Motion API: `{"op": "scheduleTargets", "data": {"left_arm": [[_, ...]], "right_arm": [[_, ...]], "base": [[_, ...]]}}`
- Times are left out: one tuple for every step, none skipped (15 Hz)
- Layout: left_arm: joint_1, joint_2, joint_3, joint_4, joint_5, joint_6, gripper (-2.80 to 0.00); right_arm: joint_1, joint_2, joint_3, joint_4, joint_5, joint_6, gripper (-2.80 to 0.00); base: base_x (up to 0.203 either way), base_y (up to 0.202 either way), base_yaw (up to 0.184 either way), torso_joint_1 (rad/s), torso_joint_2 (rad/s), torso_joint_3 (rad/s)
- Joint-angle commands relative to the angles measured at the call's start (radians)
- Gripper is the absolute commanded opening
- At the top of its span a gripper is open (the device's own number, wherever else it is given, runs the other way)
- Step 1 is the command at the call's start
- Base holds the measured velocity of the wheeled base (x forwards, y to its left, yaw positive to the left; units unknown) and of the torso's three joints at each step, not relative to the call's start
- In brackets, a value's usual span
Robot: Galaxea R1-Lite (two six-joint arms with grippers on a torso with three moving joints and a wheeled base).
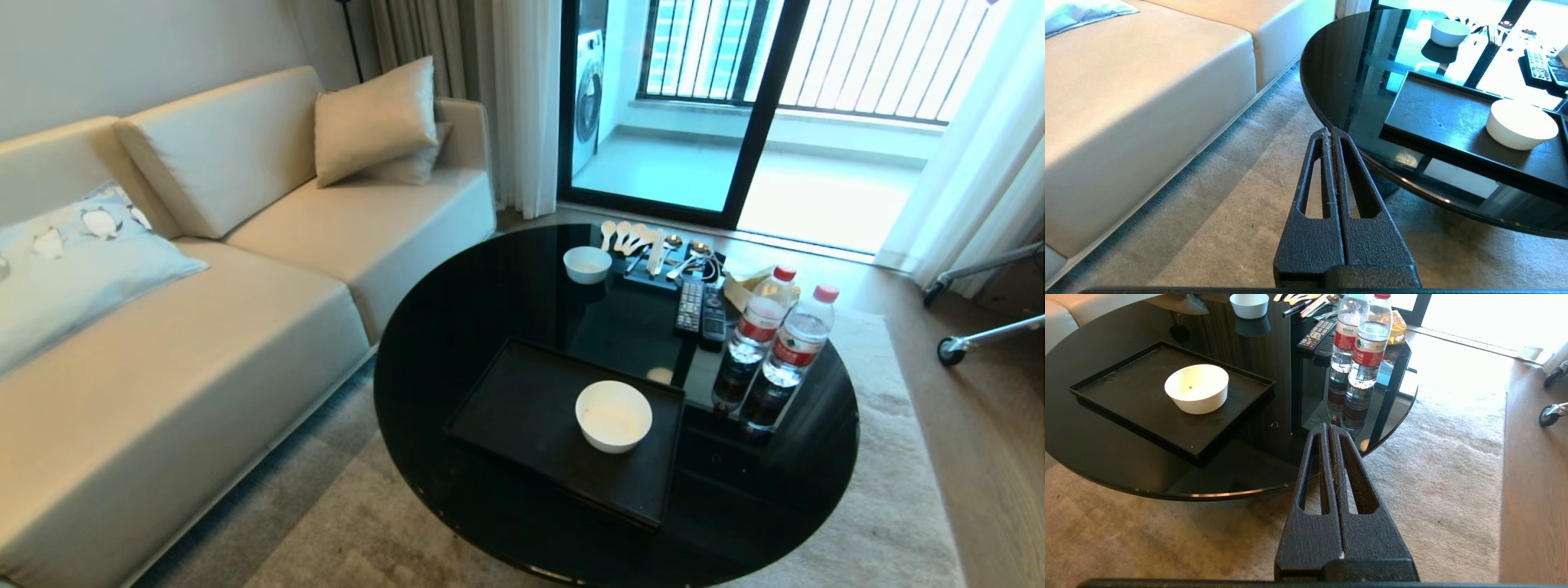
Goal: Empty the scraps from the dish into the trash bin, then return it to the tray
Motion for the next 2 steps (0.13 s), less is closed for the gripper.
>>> {"op": "scheduleTargets", "data": {"left_arm": [[0.000,0.000,0.000,-0.001,0.001,-0.001,-2.80],[0.000,0.000,0.000,-0.001,0.001,-0.001,-2.80]], "right_arm": [[0.000,0.002,0.000,0.000,0.002,-0.003,-2.80],[0.000,0.002,0.000,0.000,0.002,-0.003,-2.80]], "base": [[0.000,0.000,0.000,0.000,0.00,0.000],[0.000,0.000,0.000,0.000,0.00,0.000]]}}
